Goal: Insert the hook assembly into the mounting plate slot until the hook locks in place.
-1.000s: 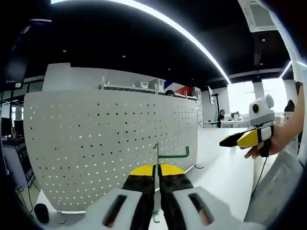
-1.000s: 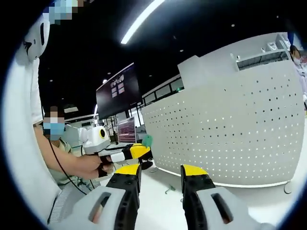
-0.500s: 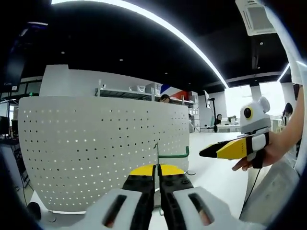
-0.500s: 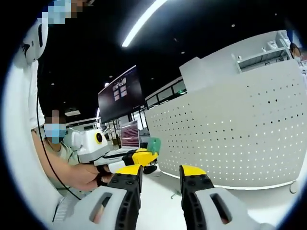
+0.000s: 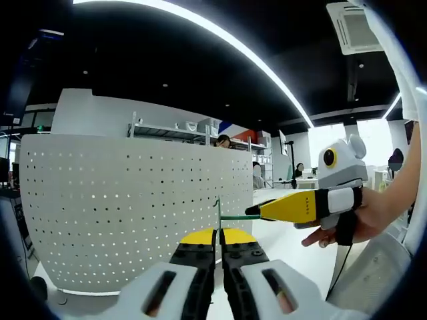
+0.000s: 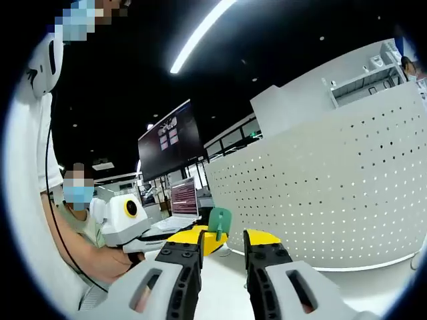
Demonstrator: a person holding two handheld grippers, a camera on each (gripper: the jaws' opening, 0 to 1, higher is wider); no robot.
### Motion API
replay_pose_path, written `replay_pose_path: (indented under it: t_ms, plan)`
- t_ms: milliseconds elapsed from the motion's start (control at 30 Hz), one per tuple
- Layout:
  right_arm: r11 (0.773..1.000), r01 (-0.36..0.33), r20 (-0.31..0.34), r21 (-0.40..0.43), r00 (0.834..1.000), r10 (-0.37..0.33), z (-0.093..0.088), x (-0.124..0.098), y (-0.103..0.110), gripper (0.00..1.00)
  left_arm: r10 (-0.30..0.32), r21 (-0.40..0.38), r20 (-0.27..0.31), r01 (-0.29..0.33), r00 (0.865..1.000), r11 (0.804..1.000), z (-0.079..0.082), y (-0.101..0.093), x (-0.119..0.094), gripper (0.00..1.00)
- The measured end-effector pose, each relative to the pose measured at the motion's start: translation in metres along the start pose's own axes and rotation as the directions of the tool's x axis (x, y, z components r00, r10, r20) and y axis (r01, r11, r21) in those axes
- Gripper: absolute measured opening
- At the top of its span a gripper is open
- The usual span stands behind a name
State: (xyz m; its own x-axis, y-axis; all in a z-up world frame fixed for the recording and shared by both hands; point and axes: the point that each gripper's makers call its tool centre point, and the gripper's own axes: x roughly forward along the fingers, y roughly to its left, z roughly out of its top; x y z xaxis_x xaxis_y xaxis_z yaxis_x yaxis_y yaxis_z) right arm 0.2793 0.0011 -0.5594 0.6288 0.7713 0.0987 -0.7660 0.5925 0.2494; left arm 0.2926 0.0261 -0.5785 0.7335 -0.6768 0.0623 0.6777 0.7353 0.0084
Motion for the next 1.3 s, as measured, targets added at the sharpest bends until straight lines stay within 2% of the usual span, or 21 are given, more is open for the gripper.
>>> replay_pose_path:
  t_ms: [433, 800, 867, 1300]
  plan:
    - [0.999, -0.031, 0.011, 0.018, 0.999, 0.031, -0.002, 0.009, 0.007, 0.10, 0.003, -0.029, 0.007, -0.003, 1.000, 1.000, 0.002, -0.005, 0.001, 0.02]
    - [1.000, -0.003, 0.017, 0.006, 1.000, 0.003, -0.002, 0.013, 0.002, 0.03, -0.001, -0.039, 0.007, 0.002, 1.000, 0.999, 0.003, -0.010, 0.004, 0.02]
    - [1.000, -0.003, 0.020, 0.003, 1.000, 0.003, -0.002, 0.013, 0.002, 0.02, -0.003, -0.019, 0.006, 0.003, 1.000, 1.000, 0.004, -0.011, 0.004, 0.02]
    - [0.999, 0.013, 0.028, 0.030, 1.000, -0.014, -0.002, 0.012, 0.003, 0.01, -0.005, -0.036, 0.006, 0.005, 1.000, 0.999, 0.003, -0.011, 0.003, 0.02]
